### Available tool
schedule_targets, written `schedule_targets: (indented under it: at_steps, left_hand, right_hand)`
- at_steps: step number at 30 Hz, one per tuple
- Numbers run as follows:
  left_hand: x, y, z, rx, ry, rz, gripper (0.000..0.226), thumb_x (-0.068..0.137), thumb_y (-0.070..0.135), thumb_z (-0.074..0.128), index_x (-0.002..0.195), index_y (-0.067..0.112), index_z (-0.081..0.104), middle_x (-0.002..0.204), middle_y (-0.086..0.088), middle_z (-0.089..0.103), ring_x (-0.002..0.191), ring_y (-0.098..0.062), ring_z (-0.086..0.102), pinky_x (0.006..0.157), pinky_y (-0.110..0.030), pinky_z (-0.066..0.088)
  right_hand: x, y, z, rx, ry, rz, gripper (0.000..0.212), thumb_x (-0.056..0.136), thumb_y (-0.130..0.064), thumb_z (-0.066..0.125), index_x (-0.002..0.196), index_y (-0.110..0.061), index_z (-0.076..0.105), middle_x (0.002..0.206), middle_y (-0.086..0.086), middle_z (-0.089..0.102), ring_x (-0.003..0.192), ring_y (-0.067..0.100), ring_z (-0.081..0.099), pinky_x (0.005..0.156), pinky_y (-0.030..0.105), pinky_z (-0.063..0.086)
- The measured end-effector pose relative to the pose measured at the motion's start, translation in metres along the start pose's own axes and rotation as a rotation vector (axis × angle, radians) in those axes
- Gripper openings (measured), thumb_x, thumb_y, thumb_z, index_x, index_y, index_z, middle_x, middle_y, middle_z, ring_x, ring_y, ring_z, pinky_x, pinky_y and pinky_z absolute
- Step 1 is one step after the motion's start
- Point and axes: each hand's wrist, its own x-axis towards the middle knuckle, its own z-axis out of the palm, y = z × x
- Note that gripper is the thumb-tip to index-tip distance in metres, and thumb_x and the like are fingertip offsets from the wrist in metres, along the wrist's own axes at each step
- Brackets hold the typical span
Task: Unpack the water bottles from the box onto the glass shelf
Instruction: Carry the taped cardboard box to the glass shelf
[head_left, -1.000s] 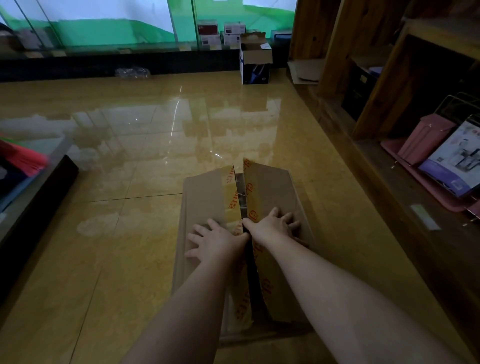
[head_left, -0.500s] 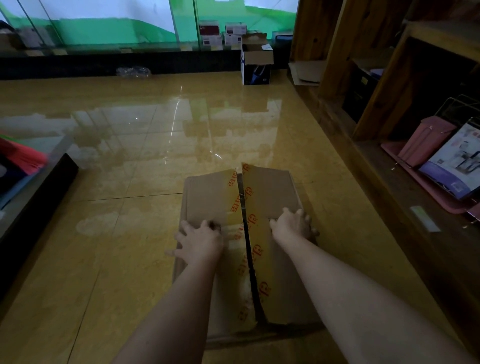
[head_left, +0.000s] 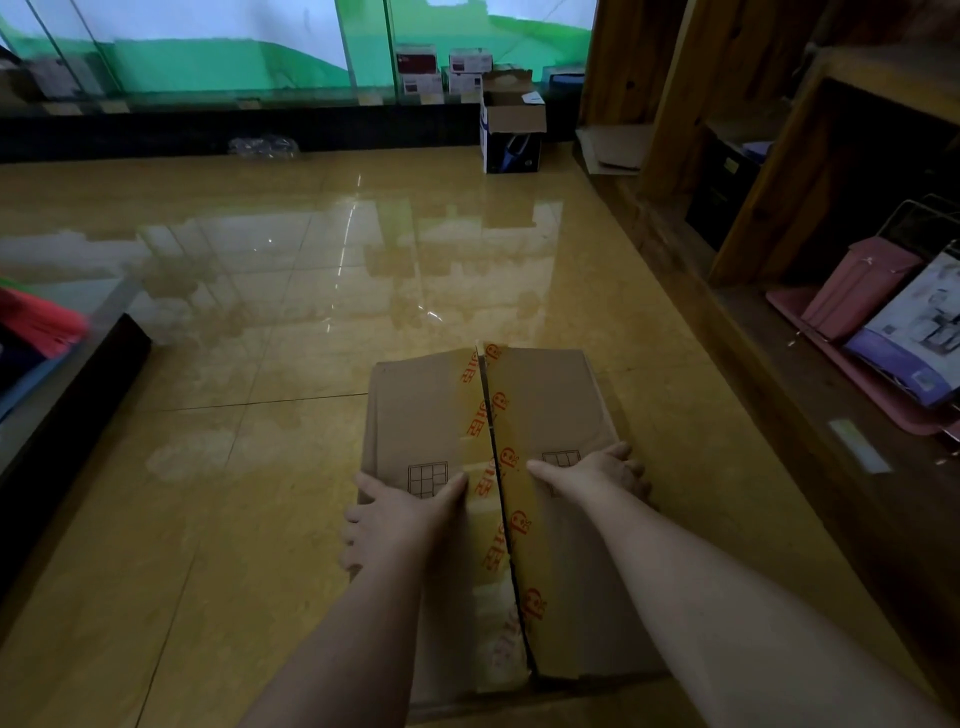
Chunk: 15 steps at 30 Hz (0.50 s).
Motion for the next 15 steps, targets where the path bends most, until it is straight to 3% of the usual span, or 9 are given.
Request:
schedule_targets:
  at_steps: [15]
  left_hand:
    - [0.005,0.013,0.002,0.088,0.044,-0.005,0.132,0.060,0.079,0.061,0.150,0.014,-0.010,0.148,-0.026,0.022,0.136,-0.042,0.025,0.109,-0.056,0.025]
  right_hand:
    - [0.000,-0.011,0.003,-0.023,0.046,0.010,0.132,0.059,-0.071,0.070,0.150,-0.009,-0.003,0.148,0.019,0.022,0.134,0.039,0.027,0.107,0.056,0.024]
